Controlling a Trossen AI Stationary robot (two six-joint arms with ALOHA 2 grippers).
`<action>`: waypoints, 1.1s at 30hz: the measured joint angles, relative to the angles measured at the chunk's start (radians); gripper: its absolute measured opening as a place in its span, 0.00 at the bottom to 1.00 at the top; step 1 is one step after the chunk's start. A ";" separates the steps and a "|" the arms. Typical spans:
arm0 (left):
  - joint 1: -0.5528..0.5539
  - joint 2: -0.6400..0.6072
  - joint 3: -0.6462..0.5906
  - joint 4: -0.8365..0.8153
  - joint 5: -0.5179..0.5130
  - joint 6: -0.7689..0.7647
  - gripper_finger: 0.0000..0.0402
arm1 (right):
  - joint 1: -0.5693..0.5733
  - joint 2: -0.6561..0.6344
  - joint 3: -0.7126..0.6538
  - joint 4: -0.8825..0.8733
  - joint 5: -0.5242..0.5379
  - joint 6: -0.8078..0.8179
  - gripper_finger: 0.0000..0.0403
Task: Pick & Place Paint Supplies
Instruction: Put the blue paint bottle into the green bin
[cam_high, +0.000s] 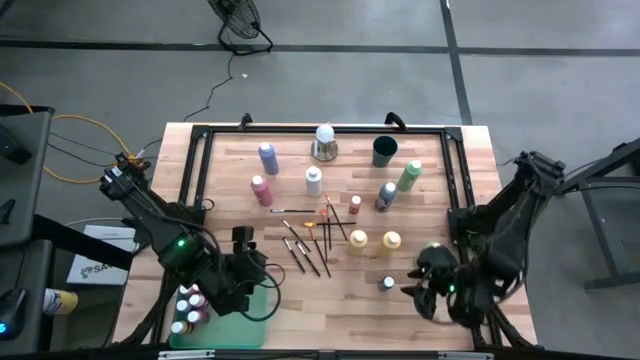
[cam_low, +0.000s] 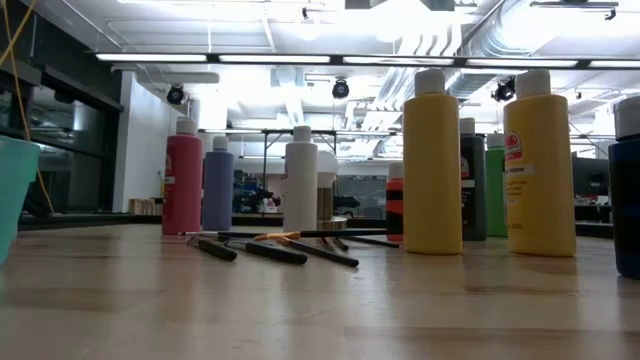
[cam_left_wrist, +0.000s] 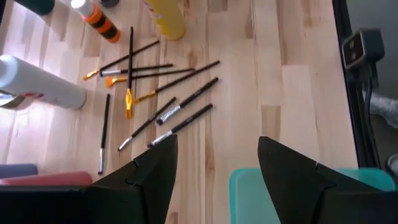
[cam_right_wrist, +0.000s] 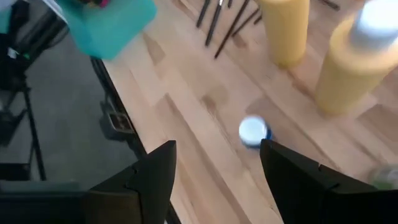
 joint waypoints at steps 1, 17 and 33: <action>0.004 0.000 0.000 0.006 0.000 0.003 0.54 | 0.012 0.024 0.000 0.002 0.000 0.019 0.56; 0.005 0.000 0.000 0.019 0.004 -0.022 0.54 | 0.049 0.469 0.000 0.082 -0.008 0.140 0.56; 0.005 0.000 0.000 0.041 0.005 -0.038 0.54 | -0.017 0.654 0.002 0.140 0.088 0.194 0.56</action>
